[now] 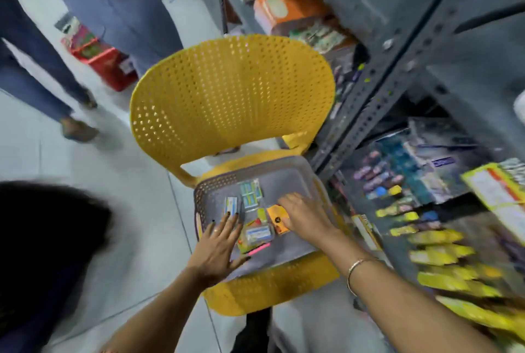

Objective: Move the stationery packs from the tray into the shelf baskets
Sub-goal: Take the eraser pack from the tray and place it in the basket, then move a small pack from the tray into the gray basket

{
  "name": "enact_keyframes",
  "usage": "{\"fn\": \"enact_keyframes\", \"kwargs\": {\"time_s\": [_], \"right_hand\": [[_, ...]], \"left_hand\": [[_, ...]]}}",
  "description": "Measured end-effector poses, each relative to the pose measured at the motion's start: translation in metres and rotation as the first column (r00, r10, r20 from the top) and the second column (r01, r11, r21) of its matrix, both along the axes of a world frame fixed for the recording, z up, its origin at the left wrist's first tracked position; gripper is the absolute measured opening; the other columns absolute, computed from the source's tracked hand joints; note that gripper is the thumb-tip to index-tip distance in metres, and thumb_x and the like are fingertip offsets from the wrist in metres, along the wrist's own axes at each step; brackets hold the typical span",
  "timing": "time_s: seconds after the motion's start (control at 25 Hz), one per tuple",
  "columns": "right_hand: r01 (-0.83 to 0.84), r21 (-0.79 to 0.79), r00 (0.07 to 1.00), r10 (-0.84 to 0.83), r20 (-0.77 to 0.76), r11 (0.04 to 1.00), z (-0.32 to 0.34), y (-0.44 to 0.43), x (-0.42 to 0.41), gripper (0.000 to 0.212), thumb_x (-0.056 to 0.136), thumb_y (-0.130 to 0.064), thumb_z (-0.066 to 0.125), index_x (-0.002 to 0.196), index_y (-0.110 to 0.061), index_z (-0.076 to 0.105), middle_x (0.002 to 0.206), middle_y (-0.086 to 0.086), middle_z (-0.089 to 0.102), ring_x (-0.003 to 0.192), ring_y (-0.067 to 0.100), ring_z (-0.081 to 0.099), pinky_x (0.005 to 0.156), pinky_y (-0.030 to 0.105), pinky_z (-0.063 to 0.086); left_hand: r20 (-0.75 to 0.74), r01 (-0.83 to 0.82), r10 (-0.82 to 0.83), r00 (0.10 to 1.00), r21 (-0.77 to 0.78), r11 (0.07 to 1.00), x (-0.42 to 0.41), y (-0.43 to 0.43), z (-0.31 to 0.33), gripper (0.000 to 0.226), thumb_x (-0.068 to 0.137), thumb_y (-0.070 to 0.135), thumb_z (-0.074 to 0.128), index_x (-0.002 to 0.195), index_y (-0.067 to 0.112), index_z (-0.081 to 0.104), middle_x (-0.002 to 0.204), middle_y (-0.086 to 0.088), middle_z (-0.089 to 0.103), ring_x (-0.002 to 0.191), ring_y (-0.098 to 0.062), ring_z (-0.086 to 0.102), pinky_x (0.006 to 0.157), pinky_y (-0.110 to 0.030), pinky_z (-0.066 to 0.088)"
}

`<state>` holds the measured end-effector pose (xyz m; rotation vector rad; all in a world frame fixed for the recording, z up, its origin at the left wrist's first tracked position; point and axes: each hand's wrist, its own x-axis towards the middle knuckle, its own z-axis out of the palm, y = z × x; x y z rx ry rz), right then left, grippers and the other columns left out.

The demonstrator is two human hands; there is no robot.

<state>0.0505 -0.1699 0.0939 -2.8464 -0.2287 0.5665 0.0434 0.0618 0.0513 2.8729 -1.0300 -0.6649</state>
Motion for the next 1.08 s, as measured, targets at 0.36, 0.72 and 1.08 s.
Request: {"fn": "enact_keyframes", "kwargs": {"time_s": [0.36, 0.72, 1.08], "right_hand": [[-0.054, 0.063, 0.995, 0.059, -0.078, 0.997, -0.103, 0.047, -0.01, 0.054, 0.084, -0.016, 0.062, 0.132, -0.01, 0.039, 0.137, 0.01, 0.045, 0.126, 0.027, 0.039, 0.102, 0.039, 0.04], [-0.05, 0.055, 0.998, 0.052, -0.044, 0.997, -0.124, 0.058, -0.011, 0.048, 0.087, -0.009, 0.059, 0.131, -0.01, 0.041, 0.136, 0.009, 0.048, 0.124, 0.026, 0.041, 0.098, 0.038, 0.044], [0.069, 0.105, 0.997, -0.065, -0.046, 0.992, -0.125, 0.048, -0.013, 0.054, 0.083, -0.012, 0.066, 0.132, -0.012, 0.043, 0.132, 0.009, 0.05, 0.122, 0.024, 0.042, 0.095, 0.035, 0.045]], "left_hand": [[-0.108, -0.013, 0.021, 0.994, 0.078, 0.997, -0.035, 0.017, -0.073, 0.086, 0.084, 0.07, 0.018, 0.144, 0.009, 0.029, 0.152, -0.012, 0.019, 0.142, -0.032, 0.018, 0.112, -0.054, 0.02], [-0.022, -0.005, 0.006, 1.0, 0.029, 1.0, -0.037, 0.019, -0.089, 0.078, 0.083, 0.066, 0.027, 0.124, 0.006, 0.056, 0.129, -0.017, 0.059, 0.121, -0.034, 0.053, 0.096, -0.054, 0.043], [0.053, 0.01, -0.009, 0.999, -0.002, 1.0, -0.04, 0.023, -0.1, 0.079, 0.084, 0.067, 0.026, 0.126, 0.007, 0.056, 0.132, -0.016, 0.057, 0.124, -0.033, 0.05, 0.099, -0.054, 0.041]]}}
